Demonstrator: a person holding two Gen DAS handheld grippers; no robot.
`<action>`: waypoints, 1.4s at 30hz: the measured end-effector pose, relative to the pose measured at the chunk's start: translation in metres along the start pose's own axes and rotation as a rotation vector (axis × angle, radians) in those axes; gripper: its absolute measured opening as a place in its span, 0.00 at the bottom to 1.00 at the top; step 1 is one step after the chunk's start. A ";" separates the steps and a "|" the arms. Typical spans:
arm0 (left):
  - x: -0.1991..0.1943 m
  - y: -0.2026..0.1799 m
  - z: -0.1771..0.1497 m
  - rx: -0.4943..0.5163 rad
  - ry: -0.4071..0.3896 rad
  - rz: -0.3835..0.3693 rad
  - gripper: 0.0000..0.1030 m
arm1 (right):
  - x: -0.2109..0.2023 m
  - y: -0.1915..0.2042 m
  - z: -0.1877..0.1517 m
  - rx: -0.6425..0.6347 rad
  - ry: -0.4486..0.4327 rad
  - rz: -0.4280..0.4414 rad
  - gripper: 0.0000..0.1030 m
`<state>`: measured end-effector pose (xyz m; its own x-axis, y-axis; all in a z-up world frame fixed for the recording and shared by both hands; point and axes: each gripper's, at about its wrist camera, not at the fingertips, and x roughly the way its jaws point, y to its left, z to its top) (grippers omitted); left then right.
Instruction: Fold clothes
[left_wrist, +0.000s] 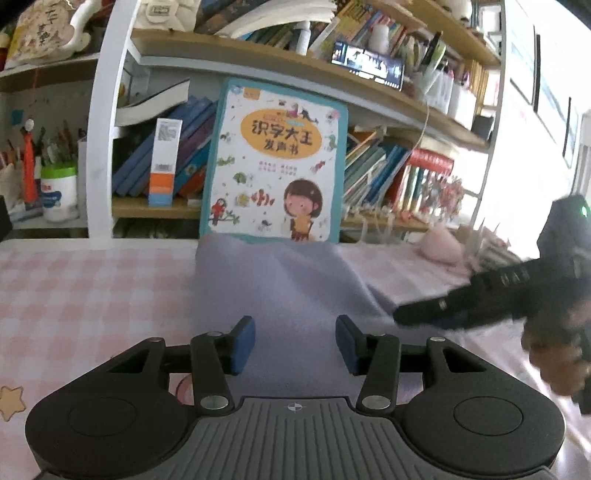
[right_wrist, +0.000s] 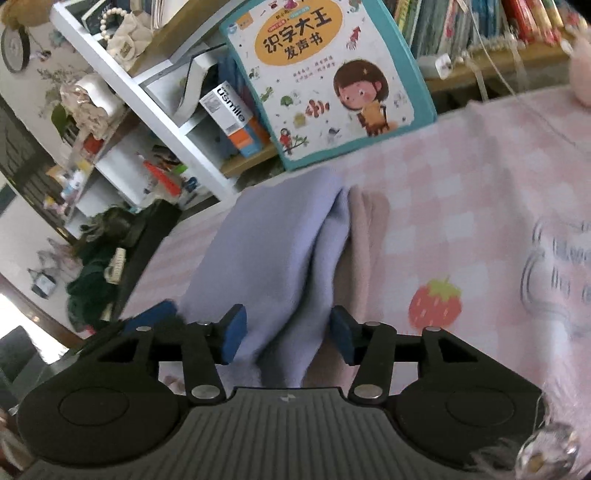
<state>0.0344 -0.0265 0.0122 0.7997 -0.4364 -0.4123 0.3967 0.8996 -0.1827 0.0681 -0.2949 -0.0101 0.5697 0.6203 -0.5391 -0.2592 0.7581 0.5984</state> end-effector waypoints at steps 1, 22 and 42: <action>0.003 -0.001 0.000 0.010 0.008 -0.001 0.47 | 0.000 0.001 -0.002 0.014 0.004 0.005 0.49; 0.017 -0.013 -0.013 0.144 0.055 0.027 0.51 | -0.005 0.039 -0.034 -0.250 -0.074 -0.125 0.12; -0.015 0.014 0.011 0.051 -0.012 0.049 0.88 | -0.018 0.008 -0.021 -0.046 -0.110 -0.139 0.68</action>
<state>0.0330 -0.0079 0.0253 0.8239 -0.3927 -0.4085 0.3794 0.9178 -0.1171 0.0396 -0.2957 -0.0082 0.6835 0.4853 -0.5453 -0.2059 0.8448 0.4938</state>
